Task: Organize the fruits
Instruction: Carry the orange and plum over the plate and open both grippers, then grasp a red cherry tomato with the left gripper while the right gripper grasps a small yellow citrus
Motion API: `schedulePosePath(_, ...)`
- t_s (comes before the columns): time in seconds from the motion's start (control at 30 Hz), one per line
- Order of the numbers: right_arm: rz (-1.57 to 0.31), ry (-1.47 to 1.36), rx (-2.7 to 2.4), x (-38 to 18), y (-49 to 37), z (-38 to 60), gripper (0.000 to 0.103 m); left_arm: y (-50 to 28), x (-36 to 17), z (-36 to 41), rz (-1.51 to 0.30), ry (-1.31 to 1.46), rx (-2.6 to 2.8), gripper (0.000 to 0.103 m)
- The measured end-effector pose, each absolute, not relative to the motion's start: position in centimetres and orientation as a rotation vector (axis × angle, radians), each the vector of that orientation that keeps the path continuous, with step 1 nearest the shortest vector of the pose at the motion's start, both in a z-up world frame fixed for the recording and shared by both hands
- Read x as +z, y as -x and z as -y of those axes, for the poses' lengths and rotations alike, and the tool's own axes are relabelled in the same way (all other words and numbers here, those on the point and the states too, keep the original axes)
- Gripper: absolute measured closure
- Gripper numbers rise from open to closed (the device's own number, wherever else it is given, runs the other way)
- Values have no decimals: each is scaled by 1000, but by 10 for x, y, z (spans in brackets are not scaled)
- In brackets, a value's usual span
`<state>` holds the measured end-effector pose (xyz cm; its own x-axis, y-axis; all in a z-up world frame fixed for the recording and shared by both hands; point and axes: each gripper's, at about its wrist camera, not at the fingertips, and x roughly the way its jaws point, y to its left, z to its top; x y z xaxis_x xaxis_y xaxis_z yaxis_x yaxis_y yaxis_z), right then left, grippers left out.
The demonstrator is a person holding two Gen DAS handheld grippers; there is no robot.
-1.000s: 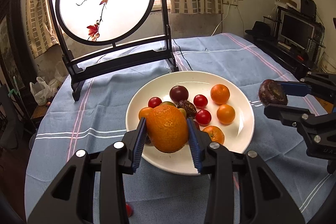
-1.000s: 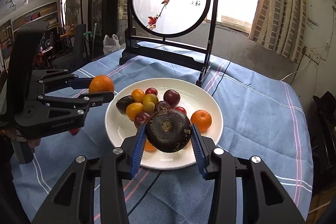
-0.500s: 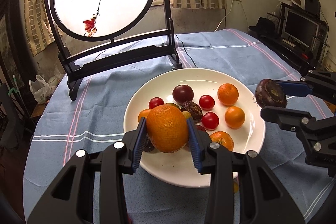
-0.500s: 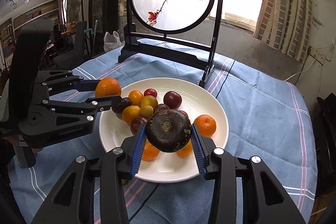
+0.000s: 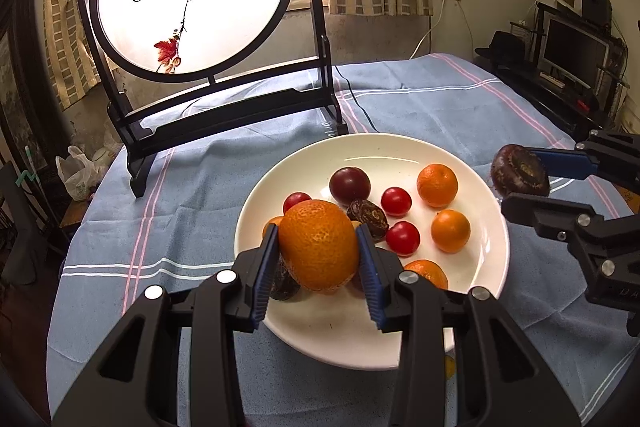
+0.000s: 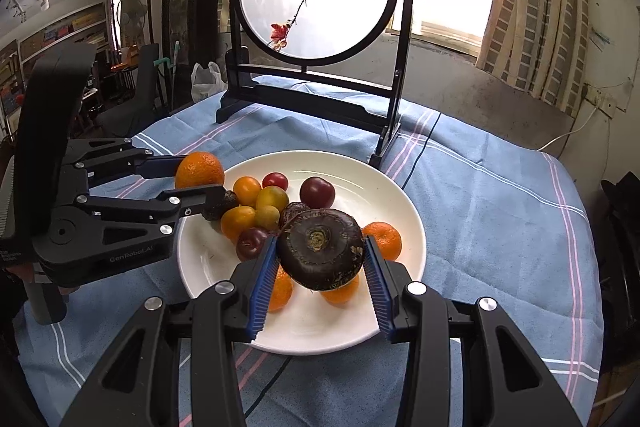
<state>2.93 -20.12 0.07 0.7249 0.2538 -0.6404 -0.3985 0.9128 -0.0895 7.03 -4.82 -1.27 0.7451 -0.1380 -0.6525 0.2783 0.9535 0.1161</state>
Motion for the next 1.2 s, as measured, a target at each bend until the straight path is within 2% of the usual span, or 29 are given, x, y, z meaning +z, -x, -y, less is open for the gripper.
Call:
schedulePosePath(0.7, -790, 145, 324, -27, -109, 186, 59, -107, -35, 78, -773, -236, -229, 64)
schedulePosePath(0.73, -789, 146, 324, -27, -109, 185, 58, -109, -35, 77, -773, -234, -225, 60)
schedulePosePath(0.77, -776, 145, 312, -25, -108, 186, 50, -109, -34, 76, -760, -231, -213, 53)
schedulePosePath(0.8, -757, 138, 306, -21, -106, 187, 43, -107, -32, 74, -739, -228, -202, 40)
schedulePosePath(0.83, -740, 128, 307, -17, -104, 189, 43, -106, -29, 71, -720, -224, -195, 35)
schedulePosePath(1.07, -685, 161, 356, 5, -50, 192, 42, -87, -4, 36, -666, -167, -184, 35)
schedulePosePath(1.2, -715, 267, 451, -15, 10, 178, 42, -60, 7, -1, -635, -146, -157, 31)
